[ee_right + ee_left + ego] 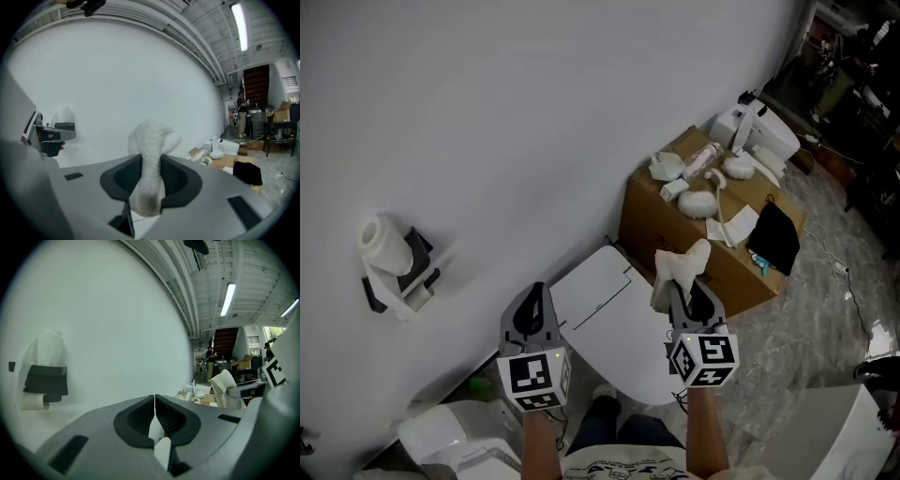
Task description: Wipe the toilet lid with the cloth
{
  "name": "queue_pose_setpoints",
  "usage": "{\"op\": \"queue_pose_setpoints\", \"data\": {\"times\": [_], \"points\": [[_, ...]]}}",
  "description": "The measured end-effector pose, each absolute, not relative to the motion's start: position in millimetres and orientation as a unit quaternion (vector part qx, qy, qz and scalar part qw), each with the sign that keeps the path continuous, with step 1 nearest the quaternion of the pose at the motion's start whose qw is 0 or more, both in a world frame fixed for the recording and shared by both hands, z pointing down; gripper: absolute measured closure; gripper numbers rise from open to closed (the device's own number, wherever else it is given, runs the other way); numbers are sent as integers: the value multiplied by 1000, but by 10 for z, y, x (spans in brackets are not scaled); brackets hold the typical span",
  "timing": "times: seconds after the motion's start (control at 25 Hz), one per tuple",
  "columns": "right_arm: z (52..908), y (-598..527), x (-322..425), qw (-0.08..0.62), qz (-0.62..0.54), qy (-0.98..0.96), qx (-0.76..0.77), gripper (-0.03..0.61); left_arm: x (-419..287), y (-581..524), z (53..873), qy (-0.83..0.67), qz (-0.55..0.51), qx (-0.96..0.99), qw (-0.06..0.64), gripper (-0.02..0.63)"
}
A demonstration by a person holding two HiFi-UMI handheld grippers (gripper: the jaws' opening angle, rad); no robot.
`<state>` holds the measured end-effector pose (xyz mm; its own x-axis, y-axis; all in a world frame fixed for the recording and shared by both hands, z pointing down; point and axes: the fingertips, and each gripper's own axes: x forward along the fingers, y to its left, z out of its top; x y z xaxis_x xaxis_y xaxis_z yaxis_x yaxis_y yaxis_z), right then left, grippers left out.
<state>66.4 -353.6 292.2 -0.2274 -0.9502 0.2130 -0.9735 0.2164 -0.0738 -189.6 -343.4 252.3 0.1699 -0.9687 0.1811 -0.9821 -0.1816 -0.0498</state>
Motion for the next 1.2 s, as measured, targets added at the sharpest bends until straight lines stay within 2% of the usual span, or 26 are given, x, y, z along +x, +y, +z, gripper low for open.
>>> {"op": "queue_pose_setpoints", "data": {"times": [0.36, 1.2], "points": [[3372, -3759, 664, 95, 123, -770, 618, 466, -1824, -3725, 3014, -622, 110, 772, 76, 603], [4410, -4104, 588, 184, 164, -786, 567, 468, -1732, -3944, 3866, -627, 157, 754, 113, 603]]}}
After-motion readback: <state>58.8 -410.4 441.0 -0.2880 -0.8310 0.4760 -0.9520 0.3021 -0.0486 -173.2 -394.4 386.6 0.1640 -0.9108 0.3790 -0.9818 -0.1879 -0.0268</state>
